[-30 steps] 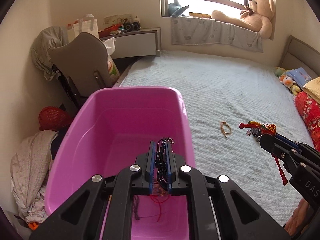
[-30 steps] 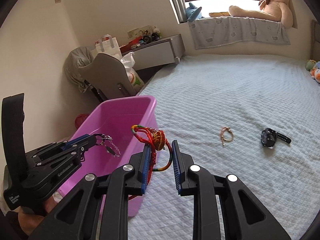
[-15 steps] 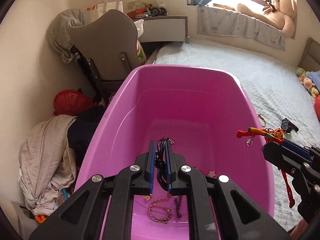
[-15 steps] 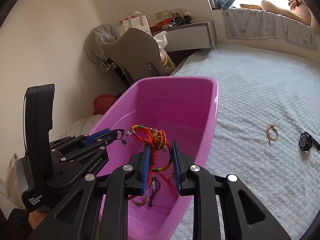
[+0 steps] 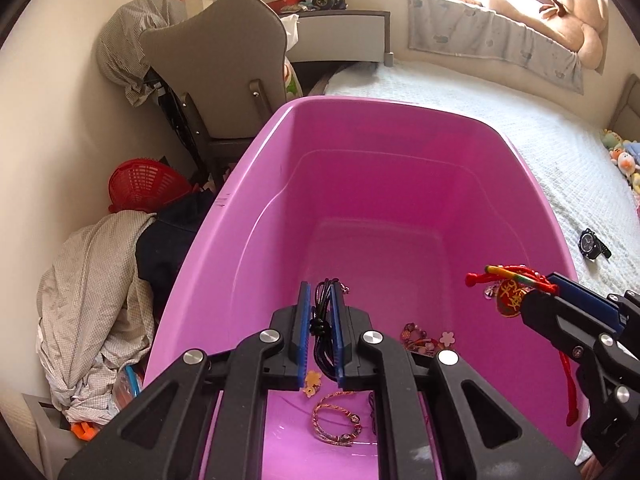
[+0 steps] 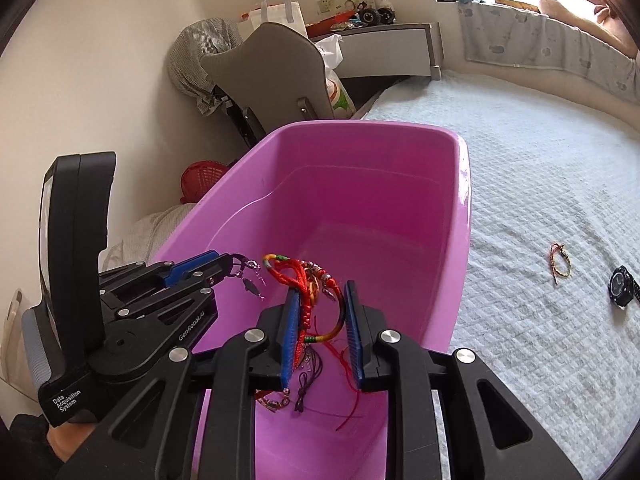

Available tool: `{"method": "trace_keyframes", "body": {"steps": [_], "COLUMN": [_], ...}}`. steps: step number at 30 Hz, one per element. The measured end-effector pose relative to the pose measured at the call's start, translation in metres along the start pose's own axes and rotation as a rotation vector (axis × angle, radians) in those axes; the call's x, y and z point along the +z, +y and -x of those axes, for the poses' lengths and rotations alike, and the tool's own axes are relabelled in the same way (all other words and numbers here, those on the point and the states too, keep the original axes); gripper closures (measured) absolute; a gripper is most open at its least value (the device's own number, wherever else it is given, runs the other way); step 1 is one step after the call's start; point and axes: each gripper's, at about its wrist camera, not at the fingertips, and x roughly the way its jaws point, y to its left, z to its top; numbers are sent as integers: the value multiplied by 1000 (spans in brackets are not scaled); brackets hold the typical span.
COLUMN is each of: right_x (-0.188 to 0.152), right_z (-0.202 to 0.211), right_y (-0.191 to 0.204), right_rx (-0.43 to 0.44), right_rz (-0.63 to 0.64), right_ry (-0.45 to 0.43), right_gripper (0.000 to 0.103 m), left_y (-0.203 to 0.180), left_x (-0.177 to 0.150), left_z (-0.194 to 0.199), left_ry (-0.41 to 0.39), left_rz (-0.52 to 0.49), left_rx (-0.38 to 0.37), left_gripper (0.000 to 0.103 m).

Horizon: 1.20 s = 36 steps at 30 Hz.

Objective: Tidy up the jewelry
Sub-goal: 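Open both tools to drop the necklace and bracelet into the tub, then move both open tools away from the tub toward the braided bracelet and black watch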

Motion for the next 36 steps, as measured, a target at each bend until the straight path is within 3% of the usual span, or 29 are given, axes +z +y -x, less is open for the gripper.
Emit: {"method": "trace_keyframes", "body": {"steps": [2,3,4,5,6,7,10,25,36], "right_x": [1,1,2,2,3,2,3,-6,-21], "right_z": [-2,-2,-2,-1,1,3,8,36,69], "right_y": [0,0,0,0,-1,-3,-3,-15,-39], "right_rx": [1,-4,-4,-3,-3,-4,-15,15,40], "right_rz": [3,4,5,4,-1,-8,-3,-12,-38], "right_ry": [6,8,7,2,-9,-23,-36,-42,-47], "right_gripper": [80,77,64,45,39,36,36,36,36], "left_y": [1,1,1,1,1,2,2,8,-26], "left_x": [0,-1,-1,-1,-1,-2,-2,-3,-13], "left_z": [0,1,3,5,7,11,21,38,58], "left_ry": [1,-1,-8,-17,-28,-49,-80,-56,-43], "left_rz": [5,6,0,-6,-5,0,-7,57,34], "left_rx": [9,21,41,56,65,72,87,119,86], "left_gripper": [91,86,74,63,38,26,19,15,15]}}
